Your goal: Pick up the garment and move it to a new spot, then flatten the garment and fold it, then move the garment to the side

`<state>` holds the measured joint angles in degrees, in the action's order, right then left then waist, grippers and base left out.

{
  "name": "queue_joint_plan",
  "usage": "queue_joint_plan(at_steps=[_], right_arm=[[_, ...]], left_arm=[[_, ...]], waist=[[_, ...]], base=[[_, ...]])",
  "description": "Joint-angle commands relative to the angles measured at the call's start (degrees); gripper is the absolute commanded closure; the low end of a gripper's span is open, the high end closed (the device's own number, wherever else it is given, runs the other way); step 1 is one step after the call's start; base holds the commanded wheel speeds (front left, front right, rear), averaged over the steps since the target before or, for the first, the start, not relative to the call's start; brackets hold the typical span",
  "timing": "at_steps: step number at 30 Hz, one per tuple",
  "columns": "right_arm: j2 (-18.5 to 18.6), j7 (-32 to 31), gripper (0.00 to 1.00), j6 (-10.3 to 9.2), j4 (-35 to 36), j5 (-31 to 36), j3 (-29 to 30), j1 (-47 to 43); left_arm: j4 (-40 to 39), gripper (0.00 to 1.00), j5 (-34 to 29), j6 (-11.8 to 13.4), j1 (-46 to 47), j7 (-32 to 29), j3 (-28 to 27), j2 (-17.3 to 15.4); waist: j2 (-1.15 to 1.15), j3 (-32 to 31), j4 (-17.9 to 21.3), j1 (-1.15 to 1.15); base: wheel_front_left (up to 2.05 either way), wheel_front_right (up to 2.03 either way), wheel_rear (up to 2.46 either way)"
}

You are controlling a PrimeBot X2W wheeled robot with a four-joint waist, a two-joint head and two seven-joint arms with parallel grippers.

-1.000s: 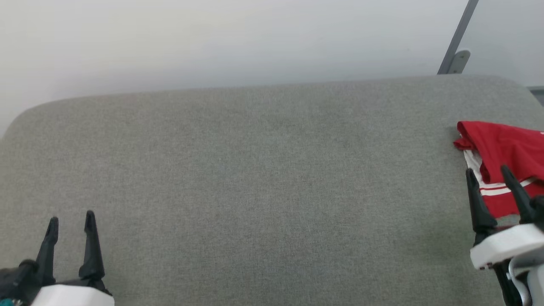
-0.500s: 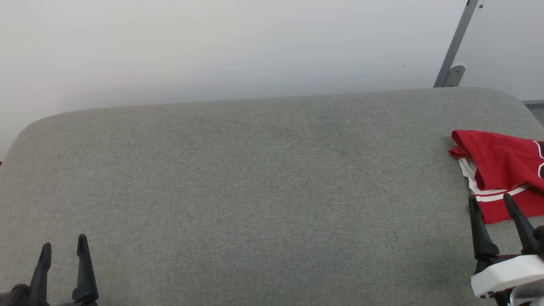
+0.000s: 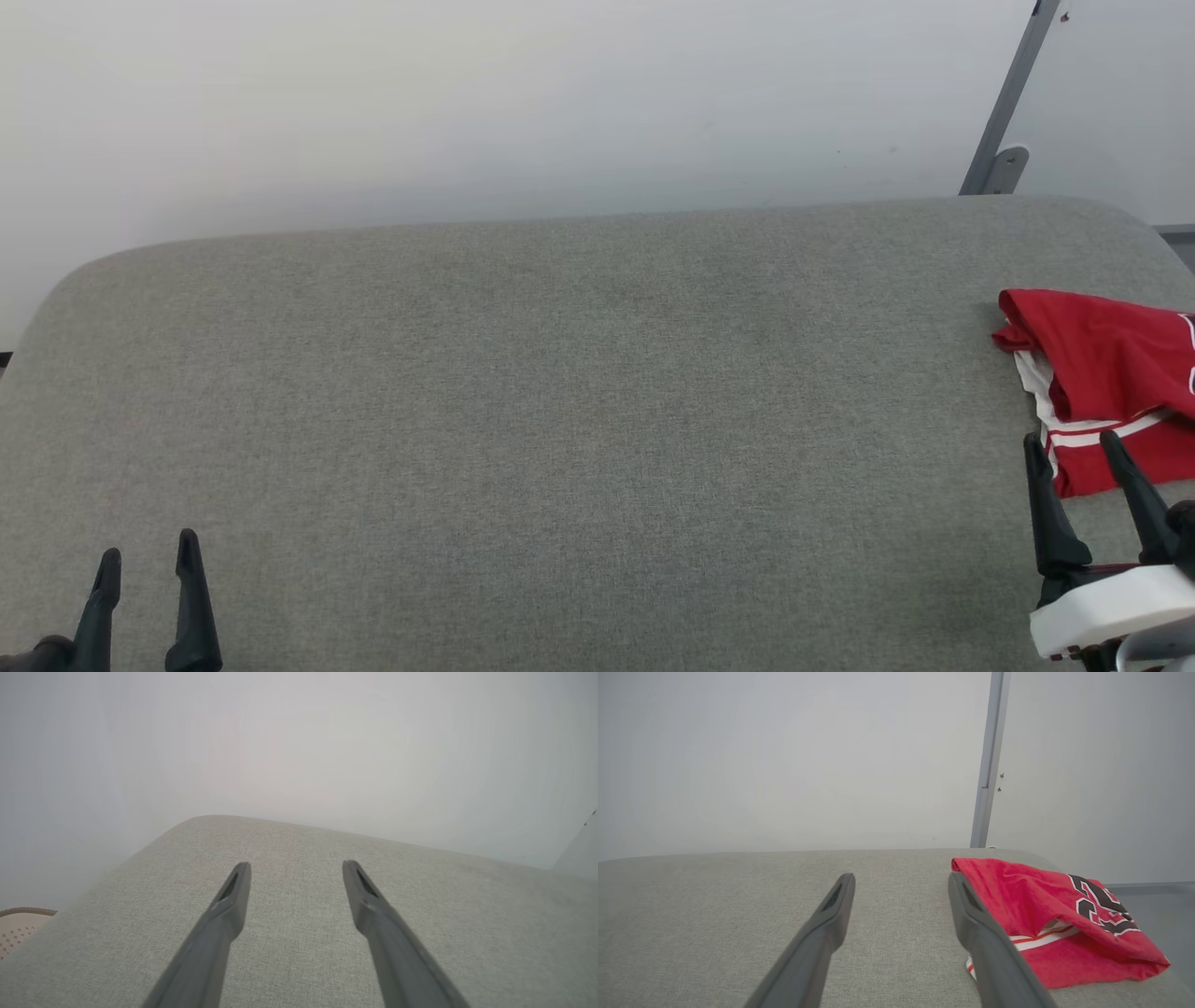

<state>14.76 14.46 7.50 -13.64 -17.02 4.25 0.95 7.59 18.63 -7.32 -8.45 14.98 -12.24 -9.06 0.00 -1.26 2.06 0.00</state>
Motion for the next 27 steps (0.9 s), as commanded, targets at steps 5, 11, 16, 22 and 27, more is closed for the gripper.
queue_joint_plan(at_steps=[5,11,16,22,27], right_arm=[[-0.3,0.4,0.0,-0.02,0.0,0.1,0.0,0.3],[-0.5,0.3,0.0,-0.02,0.0,0.3,0.0,0.4],[-0.7,0.2,0.0,-0.02,0.1,-0.1,-0.3,0.4],[-1.2,-0.2,1.0,0.0,-1.2,-0.1,-0.5,-0.7],[-2.2,-1.6,1.0,0.0,-1.9,-4.3,-0.2,-0.4]], left_arm=[[0.0,0.0,0.9,-0.2,-0.6,0.3,0.8,-0.8],[-0.2,0.0,1.5,-0.2,-0.7,0.3,1.5,-1.3],[-0.3,0.0,1.3,-0.2,-0.5,0.3,1.7,-1.5],[1.2,1.0,1.6,0.0,-0.1,-0.2,1.9,-0.5],[2.1,1.0,5.6,0.0,0.9,-1.5,2.1,0.3]], waist=[[0.0,0.0,-0.2,0.0],[0.0,-0.1,-0.3,0.0],[0.0,-0.2,-0.4,0.0],[0.0,-0.2,-0.4,0.0],[0.0,-0.1,-0.5,0.0]], base=[[0.0,0.0,0.0],[0.0,0.0,0.0],[0.0,0.0,0.0],[0.0,0.0,0.0],[0.0,0.0,0.0]])
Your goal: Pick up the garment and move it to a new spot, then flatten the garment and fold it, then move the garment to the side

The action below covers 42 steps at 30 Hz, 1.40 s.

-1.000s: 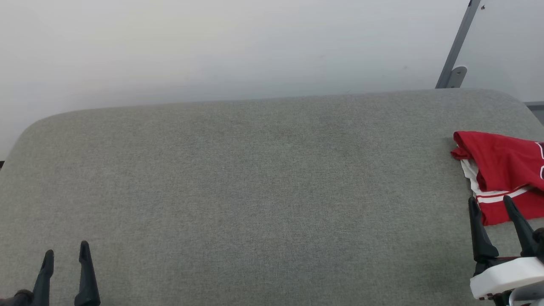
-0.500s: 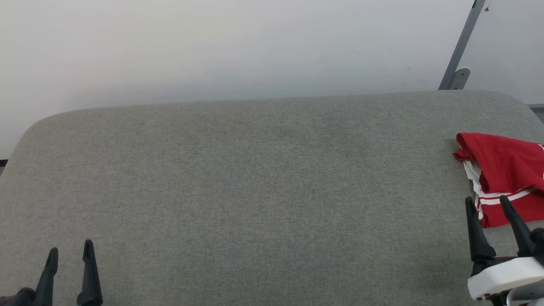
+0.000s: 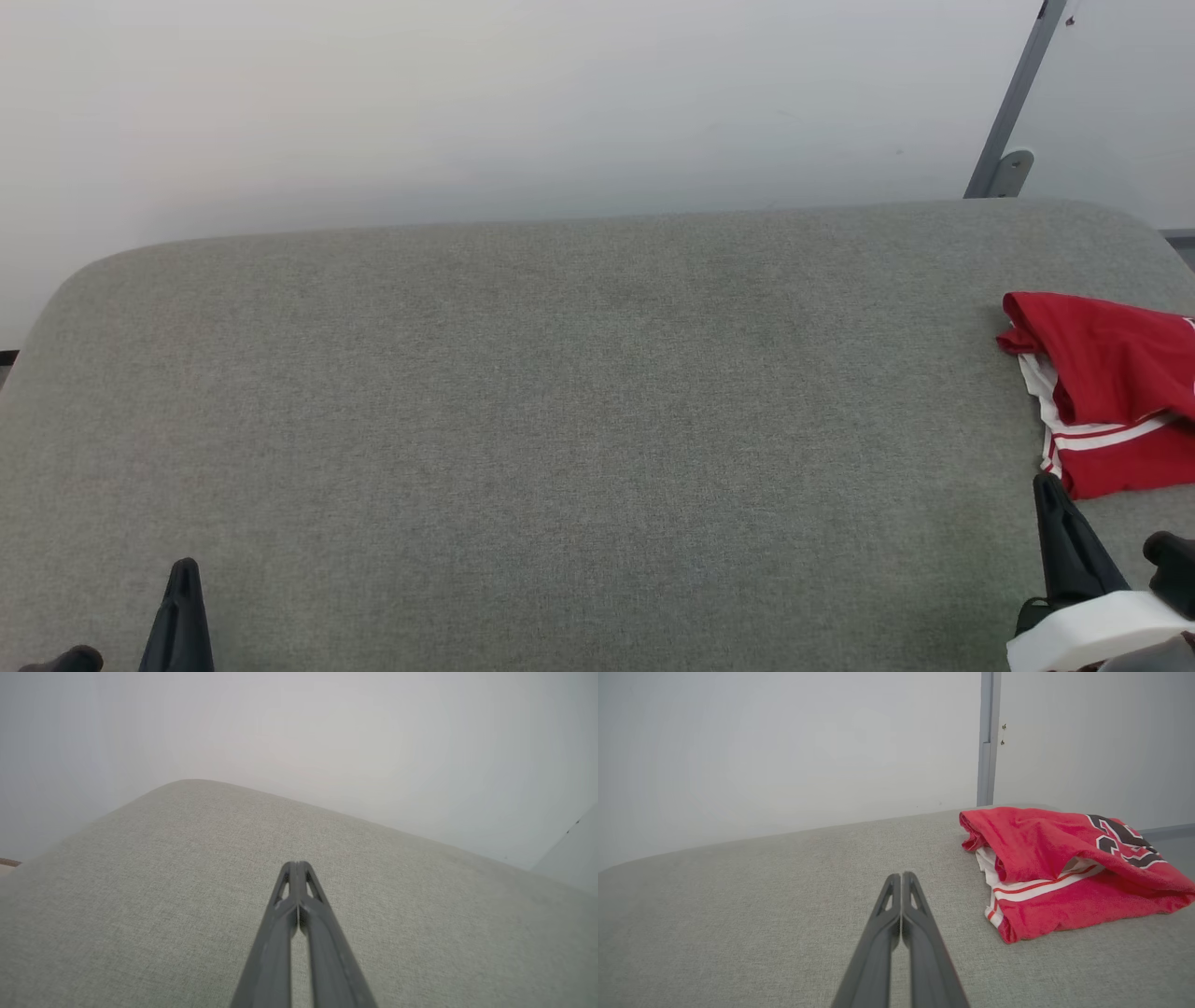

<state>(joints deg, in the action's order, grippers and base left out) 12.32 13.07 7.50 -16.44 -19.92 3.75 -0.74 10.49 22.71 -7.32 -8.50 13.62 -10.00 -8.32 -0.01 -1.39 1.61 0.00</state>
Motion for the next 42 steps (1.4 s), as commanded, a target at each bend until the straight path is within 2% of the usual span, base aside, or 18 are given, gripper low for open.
queue_joint_plan(at_steps=[1,20,42], right_arm=[[0.1,-0.5,1.0,0.0,0.9,-2.4,0.4,1.3],[-2.2,-5.2,1.0,0.0,1.6,-19.9,0.9,2.7],[-4.4,-9.6,1.0,0.0,1.9,-36.0,1.5,4.2]], left_arm=[[-0.7,1.0,2.5,0.0,1.2,-0.5,-0.1,-0.4],[0.2,1.0,19.3,-0.1,4.6,-5.3,0.8,1.0],[1.1,1.0,34.6,-0.1,7.9,-9.9,1.7,2.3]], waist=[[0.01,0.0,0.0,0.0],[0.01,0.3,-0.3,0.0],[0.01,0.5,-0.6,0.0]], base=[[0.0,0.0,0.0],[0.0,0.0,0.0],[0.0,0.0,0.0]])
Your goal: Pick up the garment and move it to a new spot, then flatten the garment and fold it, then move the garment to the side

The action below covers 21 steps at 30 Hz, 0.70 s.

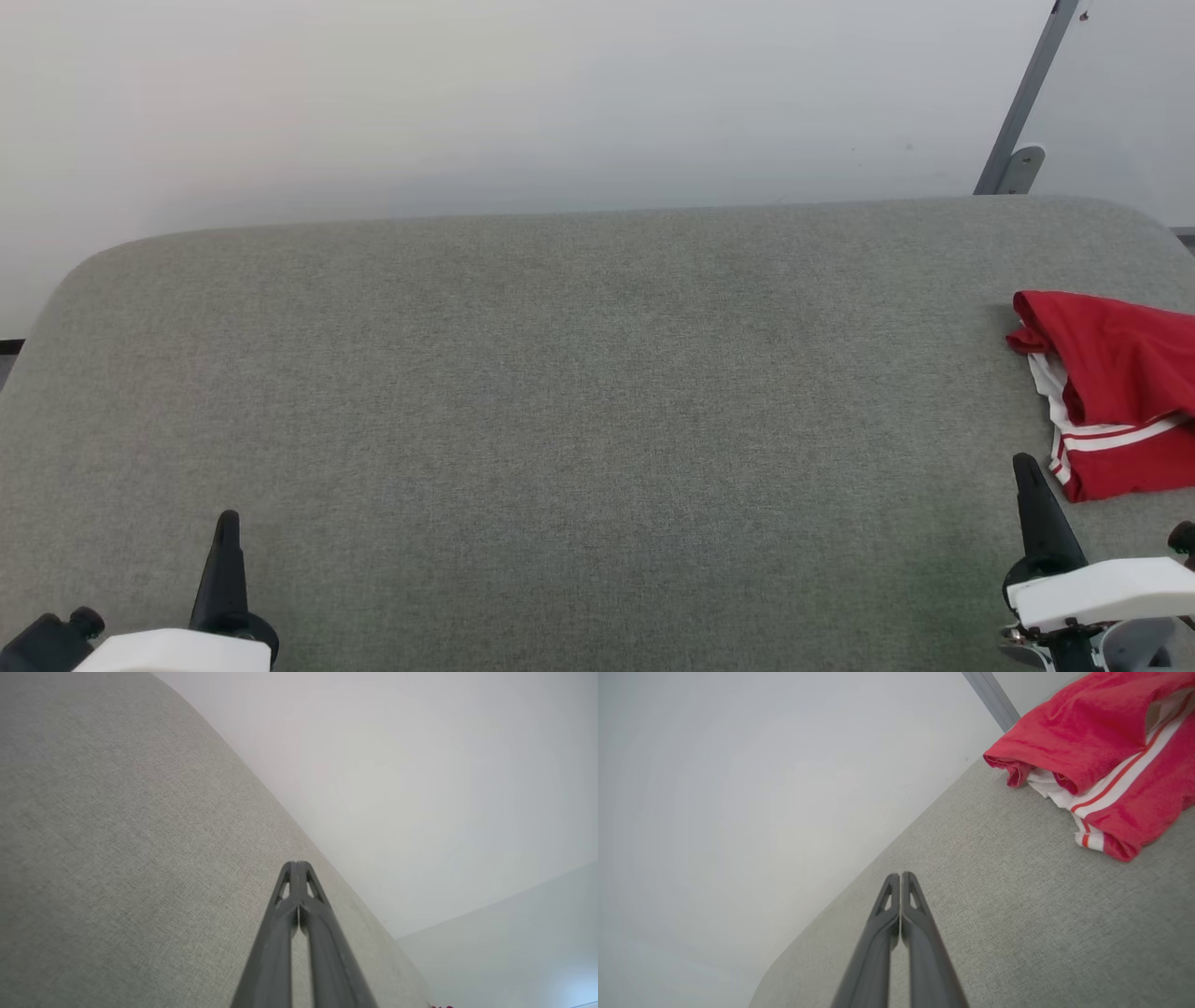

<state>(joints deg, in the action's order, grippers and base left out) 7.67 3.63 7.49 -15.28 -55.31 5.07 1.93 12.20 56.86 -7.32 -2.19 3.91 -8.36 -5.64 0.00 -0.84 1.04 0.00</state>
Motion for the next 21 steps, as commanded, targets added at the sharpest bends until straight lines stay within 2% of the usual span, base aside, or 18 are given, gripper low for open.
queue_joint_plan(at_steps=[1,21], right_arm=[[0.2,-0.3,1.0,0.01,0.8,-1.2,0.2,1.6],[-1.5,-3.6,1.0,0.01,1.1,-12.9,0.6,2.7]], left_arm=[[-0.5,1.0,1.1,-0.1,1.8,-0.3,0.0,-0.3],[0.2,1.0,12.3,-0.2,4.0,-3.7,0.6,0.7]], waist=[[0.0,0.0,0.0,0.0],[0.0,0.3,-0.3,0.0]], base=[[0.0,0.0,0.0],[0.0,0.0,0.0]])
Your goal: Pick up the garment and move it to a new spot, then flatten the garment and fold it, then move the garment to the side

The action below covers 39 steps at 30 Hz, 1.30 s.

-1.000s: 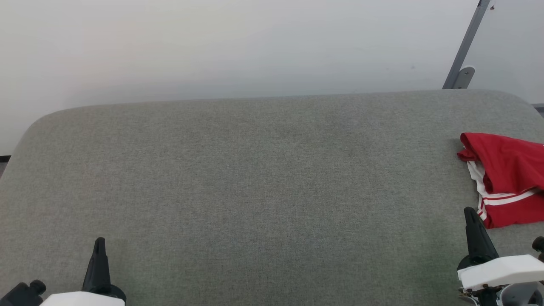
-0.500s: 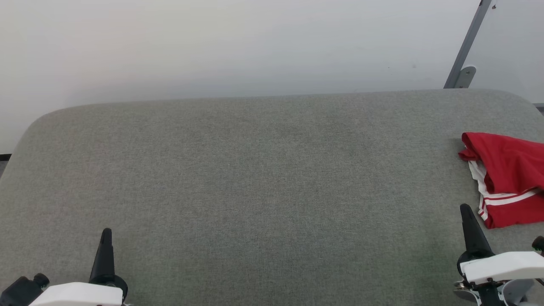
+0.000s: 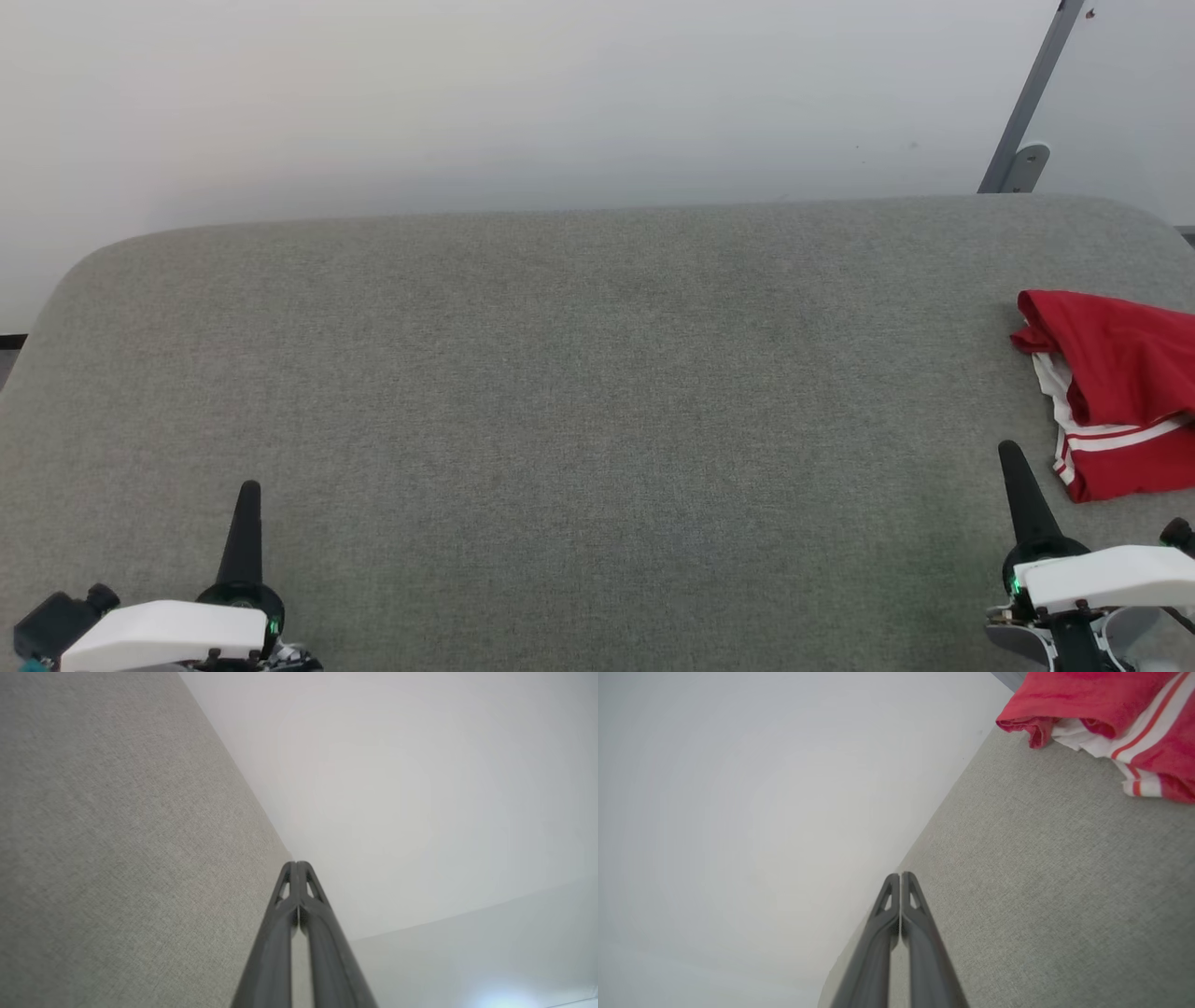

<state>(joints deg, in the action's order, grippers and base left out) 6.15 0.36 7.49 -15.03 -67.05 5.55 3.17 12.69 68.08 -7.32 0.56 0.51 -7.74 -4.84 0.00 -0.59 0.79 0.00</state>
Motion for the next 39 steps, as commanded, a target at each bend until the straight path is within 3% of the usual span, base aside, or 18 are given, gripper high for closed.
queue_joint_plan(at_steps=[1,39], right_arm=[[0.0,-0.5,1.0,0.01,0.8,-1.7,0.2,1.5],[-2.4,-5.1,1.0,0.0,1.1,-18.5,0.8,2.7]], left_arm=[[-0.2,1.0,1.7,-0.2,1.3,-0.5,0.0,0.0],[0.9,1.0,17.6,-0.3,4.7,-5.2,0.9,1.4]], waist=[[0.0,0.0,0.0,0.0],[0.0,0.5,-0.5,0.0]], base=[[0.0,0.0,0.0],[0.0,0.0,0.0]])
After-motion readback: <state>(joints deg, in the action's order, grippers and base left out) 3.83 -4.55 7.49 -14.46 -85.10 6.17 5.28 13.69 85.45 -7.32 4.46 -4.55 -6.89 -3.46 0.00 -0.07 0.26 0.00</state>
